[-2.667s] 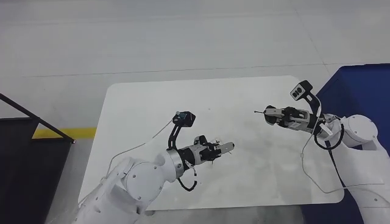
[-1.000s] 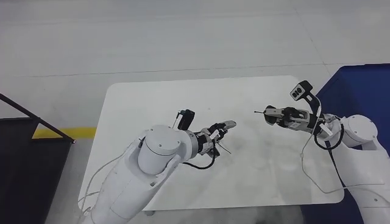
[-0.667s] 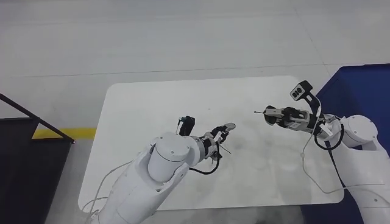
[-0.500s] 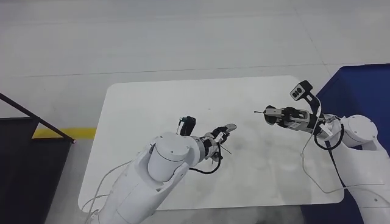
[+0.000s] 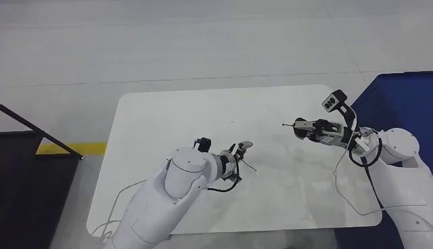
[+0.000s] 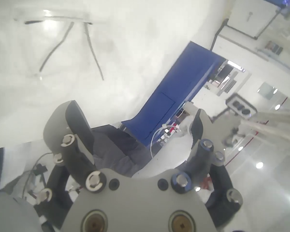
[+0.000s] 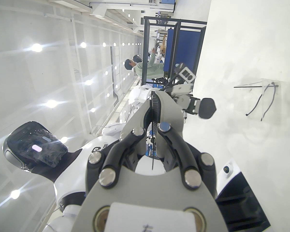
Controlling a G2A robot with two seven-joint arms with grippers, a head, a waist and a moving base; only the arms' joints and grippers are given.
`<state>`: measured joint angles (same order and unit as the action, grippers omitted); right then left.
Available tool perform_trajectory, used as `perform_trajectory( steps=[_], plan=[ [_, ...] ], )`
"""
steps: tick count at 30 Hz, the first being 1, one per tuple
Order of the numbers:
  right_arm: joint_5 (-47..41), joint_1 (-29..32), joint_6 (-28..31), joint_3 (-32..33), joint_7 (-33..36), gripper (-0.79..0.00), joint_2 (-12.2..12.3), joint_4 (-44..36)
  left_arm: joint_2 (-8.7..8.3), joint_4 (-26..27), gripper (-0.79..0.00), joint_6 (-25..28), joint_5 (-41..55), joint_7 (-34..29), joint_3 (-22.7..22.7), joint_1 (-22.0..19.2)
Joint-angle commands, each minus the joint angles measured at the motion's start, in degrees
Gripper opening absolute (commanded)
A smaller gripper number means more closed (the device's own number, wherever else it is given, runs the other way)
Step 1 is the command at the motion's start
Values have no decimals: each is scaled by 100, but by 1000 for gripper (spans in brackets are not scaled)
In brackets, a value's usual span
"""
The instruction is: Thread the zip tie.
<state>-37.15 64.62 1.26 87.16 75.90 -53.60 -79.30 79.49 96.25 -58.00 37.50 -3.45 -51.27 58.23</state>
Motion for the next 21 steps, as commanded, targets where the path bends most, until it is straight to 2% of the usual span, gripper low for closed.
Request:
perform_trajectory(
  steps=[1,5,10,14,18,21],
  plan=[
    [0,0,0,0,0,-785,0,0,53,-13,0,0,682,671,-118,60],
    [0,0,0,0,0,-785,0,0,108,494,0,0,2032,1718,-258,320],
    [0,0,0,0,0,-785,0,0,44,1328,0,0,3143,3056,-337,707],
    [0,0,0,0,0,-785,0,0,23,1644,0,0,4120,3962,-579,961],
    [0,0,0,0,0,-785,0,0,54,1826,0,259,4983,4664,-737,1089],
    [0,0,0,0,0,-785,0,0,63,1900,0,311,5124,4759,-740,1050]
  ],
)
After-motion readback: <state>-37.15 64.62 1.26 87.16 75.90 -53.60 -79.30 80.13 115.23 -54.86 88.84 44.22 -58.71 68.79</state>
